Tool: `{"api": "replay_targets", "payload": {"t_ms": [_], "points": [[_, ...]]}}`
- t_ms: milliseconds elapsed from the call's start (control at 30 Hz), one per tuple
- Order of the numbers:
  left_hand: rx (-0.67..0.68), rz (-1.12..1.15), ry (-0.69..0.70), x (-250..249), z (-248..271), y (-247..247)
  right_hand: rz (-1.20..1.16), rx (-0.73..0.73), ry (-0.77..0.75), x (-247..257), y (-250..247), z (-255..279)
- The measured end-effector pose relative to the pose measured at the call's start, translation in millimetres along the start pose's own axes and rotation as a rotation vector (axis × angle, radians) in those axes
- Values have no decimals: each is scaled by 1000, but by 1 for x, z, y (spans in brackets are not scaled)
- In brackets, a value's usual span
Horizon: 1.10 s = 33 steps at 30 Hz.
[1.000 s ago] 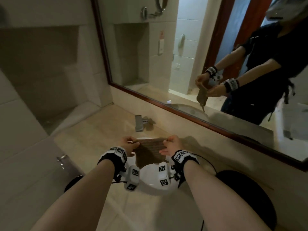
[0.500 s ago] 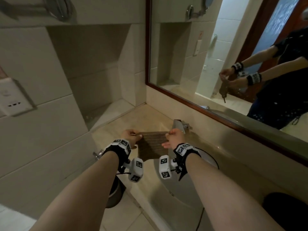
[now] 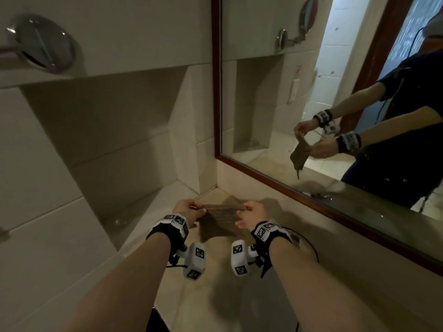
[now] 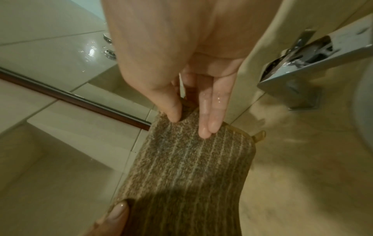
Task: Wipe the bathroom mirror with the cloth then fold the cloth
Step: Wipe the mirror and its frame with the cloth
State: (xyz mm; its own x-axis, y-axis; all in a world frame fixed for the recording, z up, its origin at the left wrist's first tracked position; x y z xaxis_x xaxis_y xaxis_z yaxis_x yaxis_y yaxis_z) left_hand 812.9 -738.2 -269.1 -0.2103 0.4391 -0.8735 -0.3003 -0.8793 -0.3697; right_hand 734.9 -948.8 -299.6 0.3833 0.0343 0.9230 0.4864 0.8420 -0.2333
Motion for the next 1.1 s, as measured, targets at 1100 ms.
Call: {"api": "replay_targets", "payload": {"t_ms": [1100], "points": [[75,-150,738,-351,-236,7,-61,-666,-395,282,-55,-140]]}}
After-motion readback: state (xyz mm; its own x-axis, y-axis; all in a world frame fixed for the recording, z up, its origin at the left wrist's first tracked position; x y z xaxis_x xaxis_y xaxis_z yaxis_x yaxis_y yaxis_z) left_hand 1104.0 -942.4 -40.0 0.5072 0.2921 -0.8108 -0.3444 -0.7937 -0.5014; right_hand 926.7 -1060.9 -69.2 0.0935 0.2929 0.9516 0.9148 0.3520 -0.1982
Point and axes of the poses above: each hand's wrist, its own z-axis away from the middle knuckle, its own y-axis out of the palm, x = y × z, the point moved 10 cm from there along -z, towards the middle knuckle, and after that the axes turned 2 degrees about -x, right-handed, at the moved point
